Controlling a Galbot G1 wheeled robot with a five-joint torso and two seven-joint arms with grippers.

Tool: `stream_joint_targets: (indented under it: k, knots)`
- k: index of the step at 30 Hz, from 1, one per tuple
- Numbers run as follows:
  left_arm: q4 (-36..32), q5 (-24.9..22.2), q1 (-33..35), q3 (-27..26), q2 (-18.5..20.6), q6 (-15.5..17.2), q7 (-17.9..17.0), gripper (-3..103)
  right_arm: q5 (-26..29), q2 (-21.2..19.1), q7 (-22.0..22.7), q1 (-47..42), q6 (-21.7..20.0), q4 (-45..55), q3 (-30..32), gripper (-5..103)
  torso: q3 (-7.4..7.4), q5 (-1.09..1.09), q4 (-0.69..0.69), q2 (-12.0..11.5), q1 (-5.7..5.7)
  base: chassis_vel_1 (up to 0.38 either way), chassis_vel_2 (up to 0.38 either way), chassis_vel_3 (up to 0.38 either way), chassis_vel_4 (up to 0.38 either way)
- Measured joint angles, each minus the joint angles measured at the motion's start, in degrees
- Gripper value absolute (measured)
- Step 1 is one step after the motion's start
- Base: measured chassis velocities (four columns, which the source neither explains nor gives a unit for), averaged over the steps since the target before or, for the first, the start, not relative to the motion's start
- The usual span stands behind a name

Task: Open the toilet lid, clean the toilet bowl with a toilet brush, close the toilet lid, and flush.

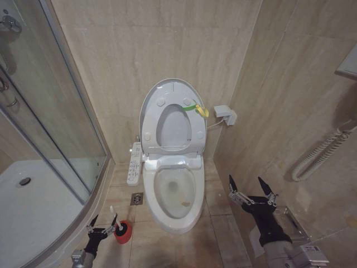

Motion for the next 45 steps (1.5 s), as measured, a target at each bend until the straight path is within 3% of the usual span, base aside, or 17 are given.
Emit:
stream_joint_targets:
  k: [20,21,28,29,35,36,43,44,45]
  knots:
    - [5.74,1.35,-6.29,1.80,-0.16,-1.03,2.14,98,0.00,0.00,0.00,0.00,0.00,0.00,0.00,100,0.00,0.00,0.00,0.00,0.00,0.000,0.000,0.000,0.000]
    - [5.74,1.35,-6.31,1.83,-0.20,-1.02,2.52,86,0.00,0.00,0.00,0.00,0.00,-0.01,0.00,100,0.00,0.00,0.00,0.00,0.00,0.000,0.000,0.000,0.000]
    - [5.52,1.26,-5.88,1.83,-0.83,-0.81,3.03,86,0.00,0.00,0.00,0.00,0.00,-0.01,0.00,100,0.00,0.00,0.00,0.00,0.00,0.000,0.000,0.000,0.000]
    - [5.49,1.24,-5.78,1.80,-0.94,-0.80,3.04,59,0.00,0.00,0.00,0.00,0.00,-0.01,0.00,100,0.00,0.00,0.00,0.00,0.00,0.000,0.000,0.000,0.000]
    - [5.38,1.12,-5.16,1.26,-1.51,-0.89,3.19,59,0.00,0.00,0.00,0.00,0.00,-0.01,0.00,100,0.00,0.00,0.00,0.00,-0.01,0.000,0.000,0.000,0.000]
    - [5.48,0.78,-5.18,0.96,-1.50,-0.94,3.35,32,0.00,0.00,0.00,0.00,0.00,0.00,0.00,100,0.00,0.00,0.00,0.00,-0.01,0.000,0.000,0.000,0.000]
    - [5.97,-0.70,-5.23,0.28,-0.62,-1.56,4.23,32,0.00,0.00,0.00,0.00,0.00,0.00,0.00,100,0.00,0.00,0.00,0.00,-0.01,0.000,0.000,0.000,0.000]
    - [5.94,-0.87,-5.01,0.16,-0.61,-1.73,4.41,21,0.00,0.00,0.00,0.00,0.00,0.00,0.00,100,0.00,0.00,0.00,0.00,-0.01,0.000,0.000,0.000,0.000]
    - [5.89,-0.95,-4.77,0.05,-0.68,-1.94,4.53,21,0.00,0.00,0.00,0.00,0.00,0.00,0.00,100,0.00,0.00,0.00,0.00,-0.01,0.000,0.000,0.000,0.000]
